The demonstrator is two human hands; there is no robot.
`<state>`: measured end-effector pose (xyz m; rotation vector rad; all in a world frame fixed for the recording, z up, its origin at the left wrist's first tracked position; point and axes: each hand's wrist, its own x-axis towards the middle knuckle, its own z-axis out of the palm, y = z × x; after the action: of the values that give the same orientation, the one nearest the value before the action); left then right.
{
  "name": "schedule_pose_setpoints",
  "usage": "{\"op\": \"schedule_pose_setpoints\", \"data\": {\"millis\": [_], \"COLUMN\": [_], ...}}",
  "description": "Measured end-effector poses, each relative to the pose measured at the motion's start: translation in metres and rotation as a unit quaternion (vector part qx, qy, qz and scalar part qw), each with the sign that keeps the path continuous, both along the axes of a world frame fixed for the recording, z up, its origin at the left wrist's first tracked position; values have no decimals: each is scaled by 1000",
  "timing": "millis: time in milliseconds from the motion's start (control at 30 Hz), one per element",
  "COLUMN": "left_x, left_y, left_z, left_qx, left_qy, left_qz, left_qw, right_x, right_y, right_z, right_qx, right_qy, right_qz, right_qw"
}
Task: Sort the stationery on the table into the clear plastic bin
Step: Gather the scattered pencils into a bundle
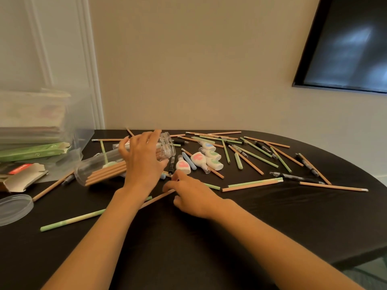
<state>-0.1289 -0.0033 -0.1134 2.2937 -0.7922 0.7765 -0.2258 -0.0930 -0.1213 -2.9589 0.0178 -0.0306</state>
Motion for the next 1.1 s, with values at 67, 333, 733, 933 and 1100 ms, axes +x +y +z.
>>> {"op": "schedule_pose_setpoints", "data": {"millis": [67, 333, 733, 933, 1100], "left_x": [0, -8, -28, -36, -39], "left_y": [0, -7, -20, -26, -27], "left_z": [0, -2, -6, -9, -14], "left_qx": [5, 14, 44, 68, 87], "left_qy": [0, 3, -8, -7, -14], "left_qz": [0, -15, -40, -58, -71], "left_qw": [1000, 1000, 998, 996, 994], "right_x": [0, -24, -80, -71, -55], "right_y": [0, -29, -112, -125, -128], "right_z": [4, 21, 25, 17, 4], "right_qx": [-49, -110, 520, 602, 519], "right_qy": [-5, -34, -117, -26, -55], "right_qz": [26, 6, -485, -518, -497], "right_qw": [998, 993, 693, 606, 693]}}
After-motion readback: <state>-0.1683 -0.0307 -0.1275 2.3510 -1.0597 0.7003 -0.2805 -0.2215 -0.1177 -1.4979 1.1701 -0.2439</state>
